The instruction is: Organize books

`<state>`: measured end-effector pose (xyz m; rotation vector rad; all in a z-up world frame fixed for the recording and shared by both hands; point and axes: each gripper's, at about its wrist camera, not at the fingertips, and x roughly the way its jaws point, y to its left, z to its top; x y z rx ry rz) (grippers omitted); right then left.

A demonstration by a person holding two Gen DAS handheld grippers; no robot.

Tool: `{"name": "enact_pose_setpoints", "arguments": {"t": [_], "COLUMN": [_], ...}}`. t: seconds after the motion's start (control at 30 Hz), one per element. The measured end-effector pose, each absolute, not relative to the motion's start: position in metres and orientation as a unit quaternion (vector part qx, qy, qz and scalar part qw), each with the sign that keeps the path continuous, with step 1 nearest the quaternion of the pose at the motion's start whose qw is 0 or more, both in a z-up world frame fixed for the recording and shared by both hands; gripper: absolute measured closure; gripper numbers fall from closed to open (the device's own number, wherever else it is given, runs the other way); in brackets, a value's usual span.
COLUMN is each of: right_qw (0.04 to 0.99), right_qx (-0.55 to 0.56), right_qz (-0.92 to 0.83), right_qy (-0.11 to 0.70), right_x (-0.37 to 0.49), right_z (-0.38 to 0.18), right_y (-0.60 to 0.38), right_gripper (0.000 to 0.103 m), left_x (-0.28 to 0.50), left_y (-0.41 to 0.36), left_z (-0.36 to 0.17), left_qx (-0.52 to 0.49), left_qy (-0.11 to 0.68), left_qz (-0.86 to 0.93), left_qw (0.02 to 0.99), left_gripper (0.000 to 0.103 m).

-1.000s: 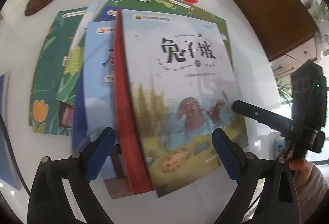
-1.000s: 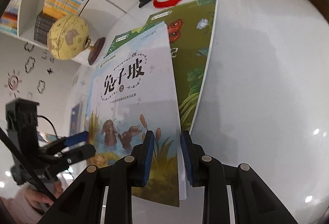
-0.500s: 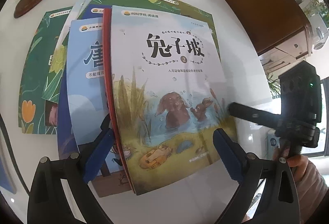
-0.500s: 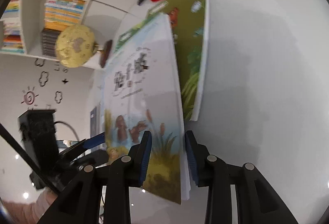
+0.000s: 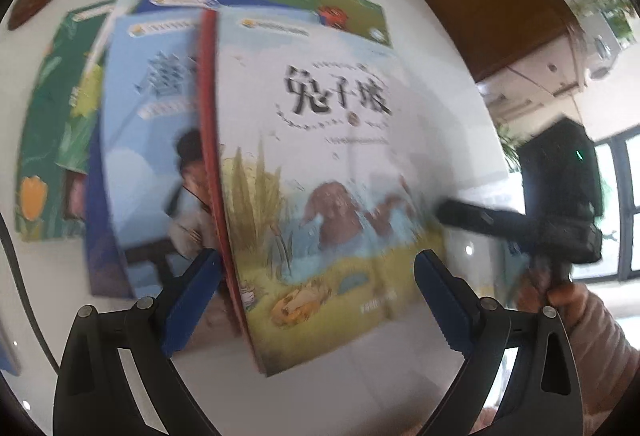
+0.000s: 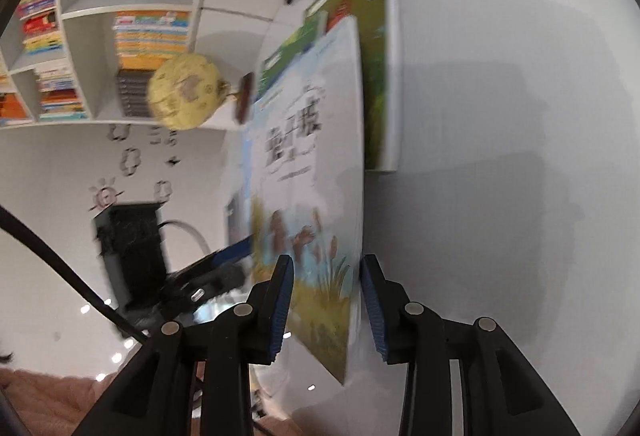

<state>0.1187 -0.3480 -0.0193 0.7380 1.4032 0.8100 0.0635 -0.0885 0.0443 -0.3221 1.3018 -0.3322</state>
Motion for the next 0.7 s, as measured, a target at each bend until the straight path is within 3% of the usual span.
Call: {"name": "enact_pose_setpoints", "arguments": {"t": [0.1, 0.23, 0.4, 0.7], "right_qw": [0.656, 0.634, 0.555, 0.562], "right_qx": [0.291, 0.313, 0.385, 0.321], "right_qz": [0.318, 0.344, 0.443, 0.442], "right_qy": [0.620, 0.618, 0.590, 0.622], "right_x": [0.121, 0.121, 0.111, 0.101], "right_z": [-0.021, -0.023, -0.017, -0.024], "right_y": [-0.348, -0.350, -0.365, -0.322], "right_gripper": [0.068, 0.053, 0.053, 0.053], "left_x": [0.058, 0.061, 0.063, 0.049], "left_y": [-0.100, -0.096, -0.081, -0.102], "left_z": [0.043, 0.043, 0.045, 0.042], "left_qx": [-0.116, -0.129, -0.165, -0.141], "left_qy": [0.602, 0.602, 0.604, 0.612], "left_qz": [-0.152, -0.148, -0.172, -0.203], "left_qw": [0.776, 0.774, 0.760, 0.751], "left_gripper": [0.007, 0.002, 0.002, 0.002]}}
